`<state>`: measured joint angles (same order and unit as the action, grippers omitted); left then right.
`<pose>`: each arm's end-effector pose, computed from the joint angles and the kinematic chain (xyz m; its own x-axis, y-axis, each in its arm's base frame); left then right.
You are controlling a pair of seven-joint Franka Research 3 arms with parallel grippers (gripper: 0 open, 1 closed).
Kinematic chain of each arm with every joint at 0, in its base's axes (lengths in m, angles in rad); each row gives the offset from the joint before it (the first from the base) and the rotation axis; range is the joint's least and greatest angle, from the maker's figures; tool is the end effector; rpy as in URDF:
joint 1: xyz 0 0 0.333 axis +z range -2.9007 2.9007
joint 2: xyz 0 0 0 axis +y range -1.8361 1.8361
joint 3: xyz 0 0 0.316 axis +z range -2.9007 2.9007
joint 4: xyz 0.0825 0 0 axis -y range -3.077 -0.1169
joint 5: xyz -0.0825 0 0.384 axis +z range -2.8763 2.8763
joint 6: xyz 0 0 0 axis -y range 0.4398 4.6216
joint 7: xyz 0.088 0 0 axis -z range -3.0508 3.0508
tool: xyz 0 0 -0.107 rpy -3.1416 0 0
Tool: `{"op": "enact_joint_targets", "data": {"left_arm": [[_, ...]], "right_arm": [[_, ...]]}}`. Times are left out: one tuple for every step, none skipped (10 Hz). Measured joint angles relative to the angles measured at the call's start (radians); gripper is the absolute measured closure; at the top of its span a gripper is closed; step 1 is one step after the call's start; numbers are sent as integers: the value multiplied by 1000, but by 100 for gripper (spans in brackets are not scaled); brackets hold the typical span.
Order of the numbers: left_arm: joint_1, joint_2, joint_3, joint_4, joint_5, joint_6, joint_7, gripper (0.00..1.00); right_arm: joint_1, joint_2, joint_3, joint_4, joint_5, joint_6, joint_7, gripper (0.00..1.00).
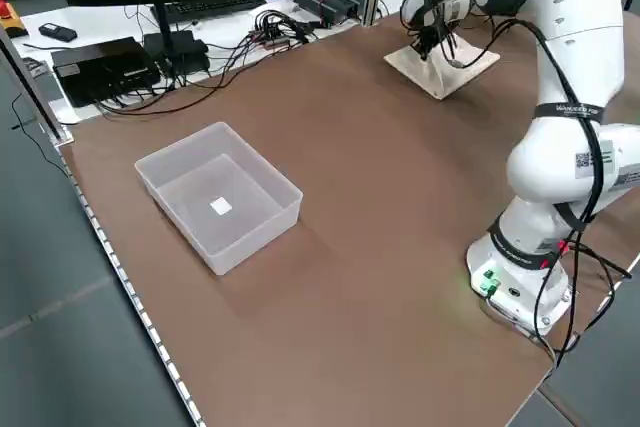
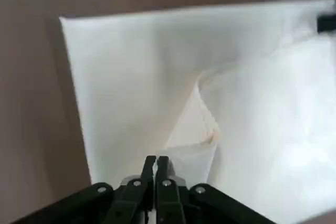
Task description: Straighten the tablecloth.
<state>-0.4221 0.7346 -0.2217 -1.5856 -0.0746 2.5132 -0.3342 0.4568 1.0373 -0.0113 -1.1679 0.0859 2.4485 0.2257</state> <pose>0.5900 -0.4104 0.2327 0.9795 -0.1657 0.1144 -0.1900 -0.9486 0.2531 0.7057 0.3402 0.1789 0.9639 0.1500 0.2199 0.1776 -0.9778 -0.1114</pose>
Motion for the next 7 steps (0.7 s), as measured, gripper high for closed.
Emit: {"op": "enact_joint_targets", "data": {"left_arm": [[0, -22, -20, -41, 0, -1, 16, 96], [-1, -38, -42, -77, 0, -1, 21, 96], [-1, -50, -59, -102, 0, -1, 22, 96], [-2, -62, -71, -125, 0, -1, 31, 96], [-2, -79, -80, -150, 0, -4, 46, 96], [-1, -99, -90, -174, 0, -32, 65, 96], [-1, -114, -100, -187, 0, -86, 76, 96]], "right_arm": [[0, 0, 0, 0, 0, 0, 0, 98], [0, 0, 0, 0, 0, 0, 0, 98], [0, 0, 0, 0, 0, 0, 0, 98], [0, 0, 0, 0, 0, 0, 0, 98], [0, 0, 0, 0, 0, 0, 0, 98], [0, 0, 0, 0, 0, 0, 0, 98], [0, 0, 0, 0, 0, 0, 0, 98]]}}
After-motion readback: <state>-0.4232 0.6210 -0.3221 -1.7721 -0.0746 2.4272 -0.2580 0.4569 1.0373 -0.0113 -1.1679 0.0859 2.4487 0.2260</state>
